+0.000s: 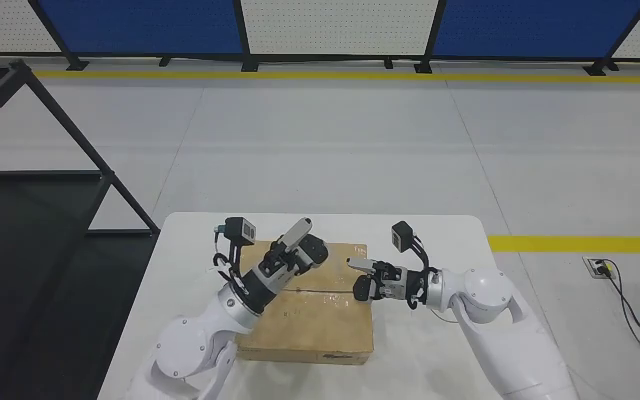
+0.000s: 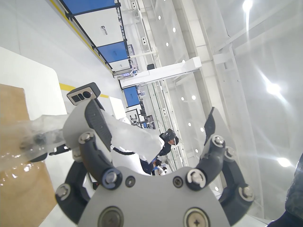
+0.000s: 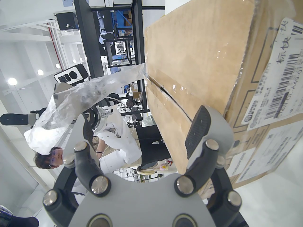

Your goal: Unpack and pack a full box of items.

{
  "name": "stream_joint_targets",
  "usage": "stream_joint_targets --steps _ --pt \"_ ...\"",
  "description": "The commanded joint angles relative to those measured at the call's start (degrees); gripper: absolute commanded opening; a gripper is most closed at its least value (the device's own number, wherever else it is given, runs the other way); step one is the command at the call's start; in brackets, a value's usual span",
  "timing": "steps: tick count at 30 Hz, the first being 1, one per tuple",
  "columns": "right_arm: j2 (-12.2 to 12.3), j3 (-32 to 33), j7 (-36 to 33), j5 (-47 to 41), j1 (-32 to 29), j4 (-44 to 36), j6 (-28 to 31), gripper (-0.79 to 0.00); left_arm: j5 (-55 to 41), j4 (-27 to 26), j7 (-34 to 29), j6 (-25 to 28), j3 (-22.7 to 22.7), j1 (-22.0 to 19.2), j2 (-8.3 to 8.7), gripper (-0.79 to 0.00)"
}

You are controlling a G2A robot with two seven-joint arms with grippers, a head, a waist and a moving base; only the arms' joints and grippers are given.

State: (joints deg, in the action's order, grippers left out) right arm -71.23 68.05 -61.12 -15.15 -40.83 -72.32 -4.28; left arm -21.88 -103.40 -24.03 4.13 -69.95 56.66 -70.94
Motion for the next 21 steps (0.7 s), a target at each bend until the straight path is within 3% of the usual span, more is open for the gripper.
stream_joint_targets --steps 1,21 --pt "0.0 0.0 0.0 0.0 0.0 0.0 0.0 0.0 0.0 0.2 -0.2 0.0 0.0 -0.1 -0.05 0.0" --pt "1.7 3.9 2.9 -0.1 -5.1 -6.9 -0.2 0.0 0.3 1.3 -1.9 -0.9 0.7 -0.5 -0.49 0.0"
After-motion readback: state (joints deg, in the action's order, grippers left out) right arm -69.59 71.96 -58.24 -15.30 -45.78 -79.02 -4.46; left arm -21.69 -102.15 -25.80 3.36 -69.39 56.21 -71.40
